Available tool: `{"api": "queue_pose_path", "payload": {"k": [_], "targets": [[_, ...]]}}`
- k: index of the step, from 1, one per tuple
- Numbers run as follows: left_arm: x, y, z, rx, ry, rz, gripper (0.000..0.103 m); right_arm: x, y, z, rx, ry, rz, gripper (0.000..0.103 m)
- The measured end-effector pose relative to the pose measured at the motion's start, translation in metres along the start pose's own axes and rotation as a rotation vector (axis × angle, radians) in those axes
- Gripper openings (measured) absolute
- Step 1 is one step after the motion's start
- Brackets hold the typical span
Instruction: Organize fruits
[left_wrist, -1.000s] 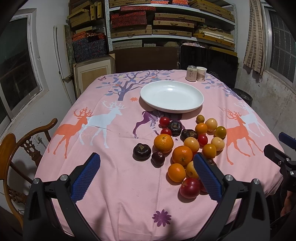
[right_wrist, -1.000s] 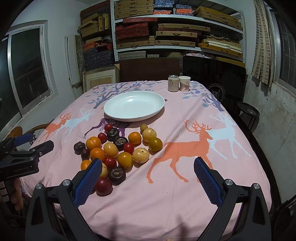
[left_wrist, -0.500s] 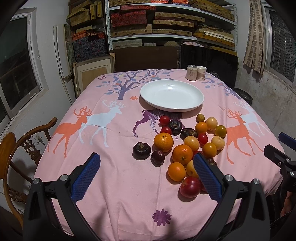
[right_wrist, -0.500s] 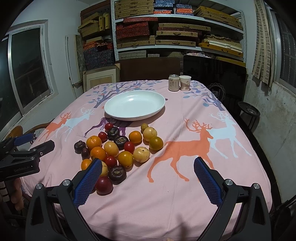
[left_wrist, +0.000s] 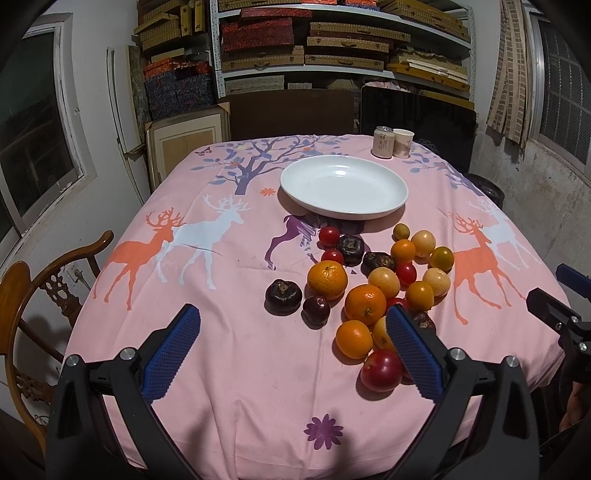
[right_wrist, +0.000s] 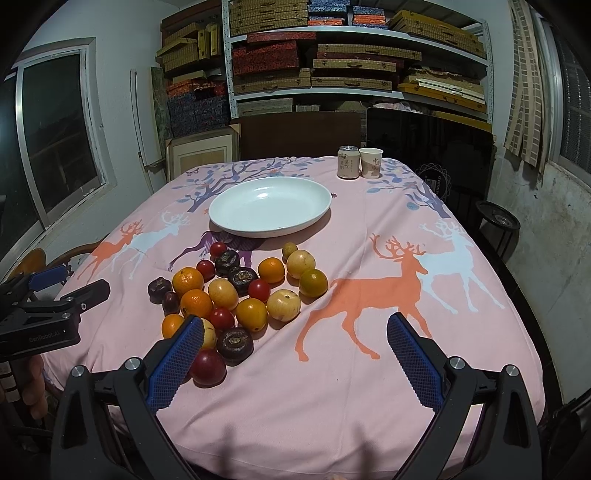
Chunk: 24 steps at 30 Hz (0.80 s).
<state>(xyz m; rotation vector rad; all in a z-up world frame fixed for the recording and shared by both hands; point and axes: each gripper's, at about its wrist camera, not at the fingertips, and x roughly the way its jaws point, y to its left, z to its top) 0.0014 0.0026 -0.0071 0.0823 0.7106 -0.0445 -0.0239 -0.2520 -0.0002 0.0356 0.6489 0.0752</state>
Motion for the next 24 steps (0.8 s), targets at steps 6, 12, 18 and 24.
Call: {"api": "queue_pose_path", "payload": {"k": [6,12,18,24], "targets": [[0.000,0.000,0.001,0.001,0.002,0.000,0.099,0.002,0.002,-0.003,0.002,0.004,0.000,0.099],[0.001,0.002,-0.003,0.000,0.003,-0.001,0.099,0.005,0.004,-0.007,0.001,0.006,0.000,0.099],[0.007,0.000,-0.014,-0.002,0.006,0.002,0.099,0.008,0.008,-0.012,0.001,0.010,0.006,0.099],[0.010,-0.001,-0.016,0.001,0.015,0.002,0.099,0.007,0.005,-0.007,0.007,0.021,0.014,0.099]]}}
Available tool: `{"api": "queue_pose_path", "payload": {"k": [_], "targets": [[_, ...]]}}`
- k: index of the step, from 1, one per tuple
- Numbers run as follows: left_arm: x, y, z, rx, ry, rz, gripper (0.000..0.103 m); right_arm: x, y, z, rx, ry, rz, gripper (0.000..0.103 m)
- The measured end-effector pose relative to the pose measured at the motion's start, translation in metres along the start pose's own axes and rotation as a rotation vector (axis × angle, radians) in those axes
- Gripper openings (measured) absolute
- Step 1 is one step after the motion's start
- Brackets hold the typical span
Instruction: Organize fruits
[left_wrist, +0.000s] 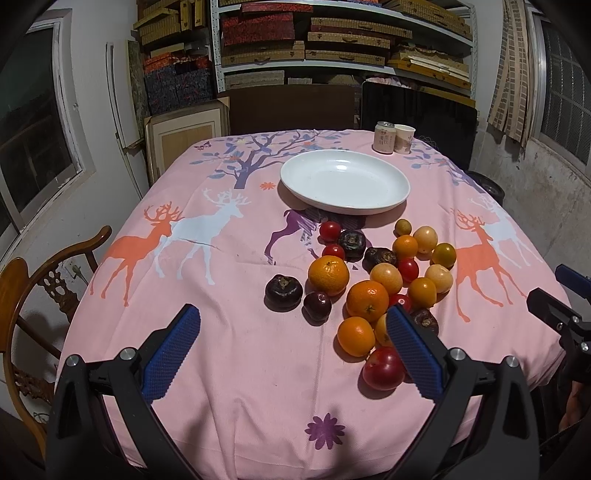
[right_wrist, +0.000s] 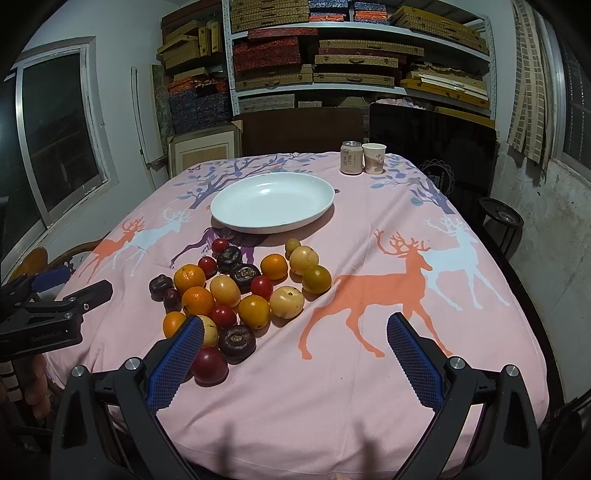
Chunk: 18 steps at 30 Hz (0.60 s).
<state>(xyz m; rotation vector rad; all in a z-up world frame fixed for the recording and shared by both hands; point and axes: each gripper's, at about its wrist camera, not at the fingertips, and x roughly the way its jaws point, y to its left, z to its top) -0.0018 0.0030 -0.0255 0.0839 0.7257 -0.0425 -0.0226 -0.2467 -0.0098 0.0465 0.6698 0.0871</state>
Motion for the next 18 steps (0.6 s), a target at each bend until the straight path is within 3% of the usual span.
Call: {"api": "queue_pose_path", "payload": {"k": [7,13,18], "targets": [[0.012,0.000,-0.001,0.011,0.029,0.001,0.099,0.011,-0.003,0.003,-0.012,0.035,0.035,0.099],[0.056,0.020,-0.010,0.040,0.144,-0.017,0.099,0.041,-0.021,-0.007,-0.018,0.096,0.059,0.099],[0.082,0.020,-0.024,0.022,0.231,-0.152,0.099,0.066,-0.030,-0.018,-0.014,0.163,0.068,0.099]]}}
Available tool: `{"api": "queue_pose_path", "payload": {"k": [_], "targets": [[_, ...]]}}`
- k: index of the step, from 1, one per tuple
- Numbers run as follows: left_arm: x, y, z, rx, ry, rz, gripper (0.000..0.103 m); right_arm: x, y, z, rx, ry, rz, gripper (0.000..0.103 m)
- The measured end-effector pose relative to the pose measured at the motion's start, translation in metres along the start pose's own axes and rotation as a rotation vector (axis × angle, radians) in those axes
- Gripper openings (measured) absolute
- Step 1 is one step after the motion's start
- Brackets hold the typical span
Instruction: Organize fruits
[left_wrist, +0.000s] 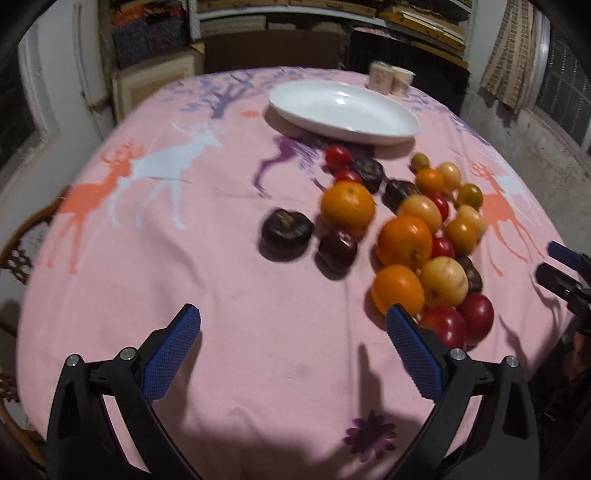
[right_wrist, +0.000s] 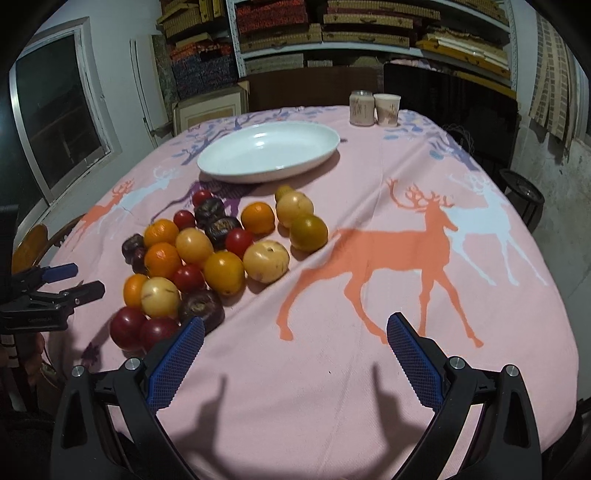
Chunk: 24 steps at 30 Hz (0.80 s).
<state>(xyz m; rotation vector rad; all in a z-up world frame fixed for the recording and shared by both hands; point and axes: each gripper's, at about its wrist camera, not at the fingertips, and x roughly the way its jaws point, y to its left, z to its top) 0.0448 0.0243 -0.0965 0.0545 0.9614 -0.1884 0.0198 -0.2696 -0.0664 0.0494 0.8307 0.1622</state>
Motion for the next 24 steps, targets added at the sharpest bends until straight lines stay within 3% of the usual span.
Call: {"api": "queue_pose_path", "payload": {"k": [2,5,7,10,12,17,19,23,24], "targets": [[0.003,-0.016,-0.006,0.067,0.006,-0.043,0.099,0.003,0.000,-0.001,-0.007,0.005,0.008,0.099],[-0.002,-0.034,-0.014,0.151,-0.015,-0.043,0.098,0.004,-0.003,-0.001,-0.014,-0.004,-0.007,0.099],[-0.006,-0.039,-0.016,0.165,-0.013,-0.084,0.098,0.007,-0.007,-0.001,-0.007,-0.002,-0.011,0.099],[-0.019,-0.044,-0.016,0.182,-0.063,-0.063,0.098,0.013,-0.010,-0.001,-0.001,0.014,-0.009,0.099],[-0.028,-0.049,-0.016,0.208,-0.079,-0.122,0.098,0.014,-0.010,-0.001,-0.004,0.017,-0.008,0.099],[-0.012,-0.073,-0.023,0.306,-0.021,-0.190,0.098,0.013,-0.014,-0.003,-0.004,0.012,-0.021,0.099],[-0.001,-0.077,-0.022,0.310,-0.019,-0.177,0.093,0.013,-0.015,-0.004,-0.005,0.012,-0.023,0.099],[0.010,-0.079,-0.020,0.304,-0.024,-0.203,0.070,0.011,-0.018,-0.007,-0.005,0.013,-0.030,0.099],[0.008,-0.079,-0.021,0.305,-0.033,-0.214,0.057,0.010,-0.020,-0.007,-0.005,0.012,-0.034,0.099]]}}
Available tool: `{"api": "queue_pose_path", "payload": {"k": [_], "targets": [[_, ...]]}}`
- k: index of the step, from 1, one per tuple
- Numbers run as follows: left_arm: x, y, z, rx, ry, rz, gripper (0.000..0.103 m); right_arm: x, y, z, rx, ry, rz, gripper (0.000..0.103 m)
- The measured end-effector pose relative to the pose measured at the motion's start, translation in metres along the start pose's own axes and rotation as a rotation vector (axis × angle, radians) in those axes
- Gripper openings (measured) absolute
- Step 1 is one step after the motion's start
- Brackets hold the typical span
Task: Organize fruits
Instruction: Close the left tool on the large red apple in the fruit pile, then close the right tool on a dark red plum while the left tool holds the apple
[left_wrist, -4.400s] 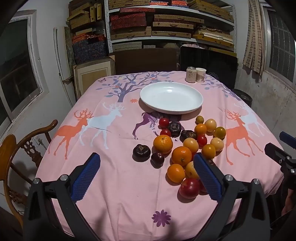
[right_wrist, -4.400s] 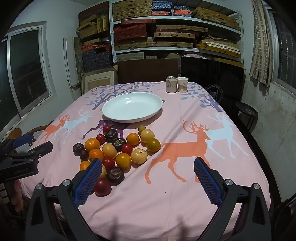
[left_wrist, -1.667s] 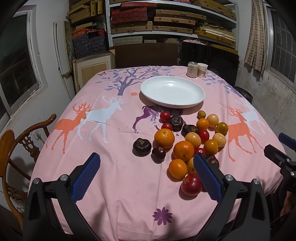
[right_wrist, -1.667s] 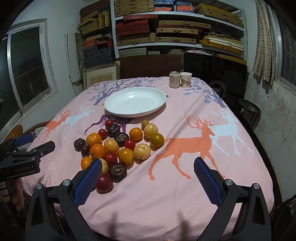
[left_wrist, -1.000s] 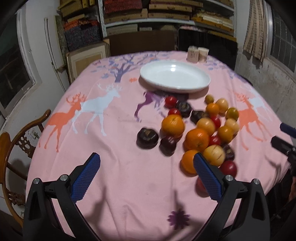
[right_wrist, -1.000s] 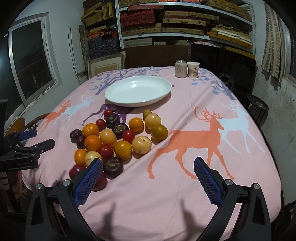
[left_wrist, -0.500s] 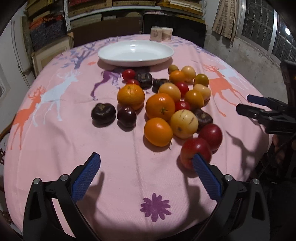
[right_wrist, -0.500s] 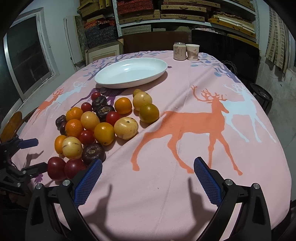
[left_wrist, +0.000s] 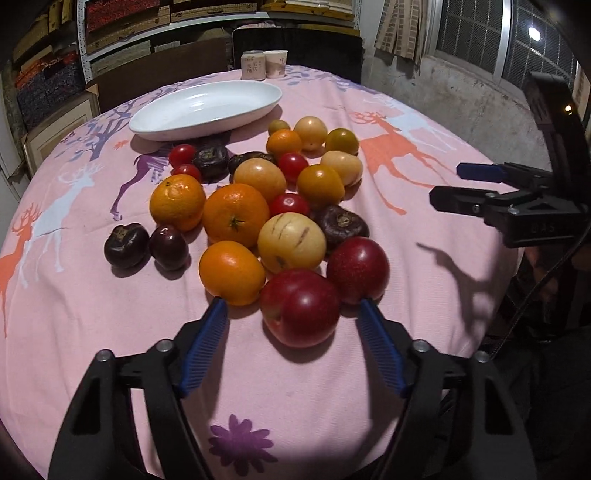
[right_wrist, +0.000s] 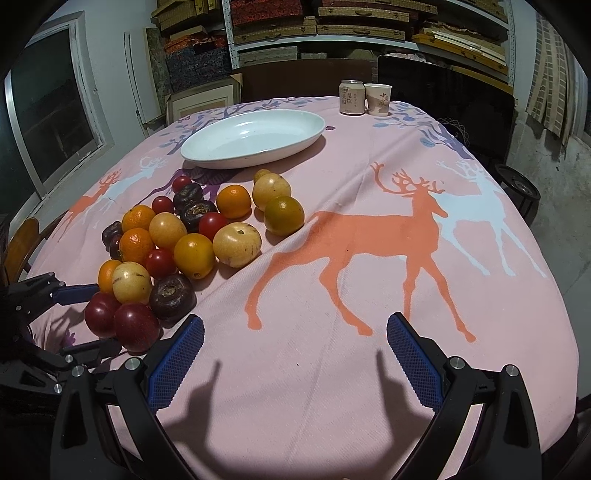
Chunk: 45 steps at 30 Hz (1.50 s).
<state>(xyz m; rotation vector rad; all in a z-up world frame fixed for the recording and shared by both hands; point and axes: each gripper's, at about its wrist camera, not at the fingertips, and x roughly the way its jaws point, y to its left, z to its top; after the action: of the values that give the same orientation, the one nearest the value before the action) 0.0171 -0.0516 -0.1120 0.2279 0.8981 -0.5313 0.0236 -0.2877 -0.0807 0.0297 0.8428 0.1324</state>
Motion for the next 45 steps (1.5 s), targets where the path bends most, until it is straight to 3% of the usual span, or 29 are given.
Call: {"api": "queue_pose_path", "payload": {"k": [1,2,7,10,19,23,26,28,29,32,33,45], "targets": [[-0.002,-0.001,-0.001,0.007,-0.011,-0.010,0.046,0.000,-0.001,-0.001,0.002,-0.001,-0.003,0.099],[-0.004,-0.001,-0.003,0.009,-0.013,-0.009,0.042,-0.001,-0.002,-0.002,0.007,0.000,-0.004,0.099],[-0.011,-0.006,-0.008,0.034,-0.029,0.009,0.041,0.002,0.000,-0.004,0.012,0.006,0.013,0.099],[-0.017,-0.004,-0.009,0.027,-0.038,0.019,0.041,-0.002,0.012,-0.005,-0.033,-0.012,0.070,0.099],[-0.033,0.024,-0.007,-0.039,-0.074,0.028,0.041,-0.006,0.089,-0.010,-0.313,-0.012,0.240,0.099],[-0.034,0.037,-0.006,-0.062,-0.066,0.043,0.041,0.003,0.122,-0.018,-0.429,0.005,0.183,0.099],[-0.033,0.045,-0.008,-0.089,-0.055,0.046,0.041,0.016,0.131,-0.017,-0.437,0.044,0.177,0.085],[-0.031,0.048,-0.011,-0.102,-0.050,0.041,0.041,0.020,0.132,-0.015,-0.422,0.055,0.172,0.084],[-0.031,0.049,-0.012,-0.104,-0.047,0.038,0.041,0.019,0.132,-0.017,-0.418,0.049,0.168,0.078],[-0.029,0.049,-0.014,-0.104,-0.043,0.030,0.041,0.018,0.125,-0.012,-0.390,0.035,0.146,0.047],[-0.029,0.049,-0.013,-0.104,-0.046,0.028,0.041,0.016,0.121,-0.010,-0.367,0.037,0.160,0.043],[-0.027,0.050,-0.018,-0.137,-0.044,0.022,0.041,0.013,0.101,-0.008,-0.263,0.033,0.242,0.040]]}}
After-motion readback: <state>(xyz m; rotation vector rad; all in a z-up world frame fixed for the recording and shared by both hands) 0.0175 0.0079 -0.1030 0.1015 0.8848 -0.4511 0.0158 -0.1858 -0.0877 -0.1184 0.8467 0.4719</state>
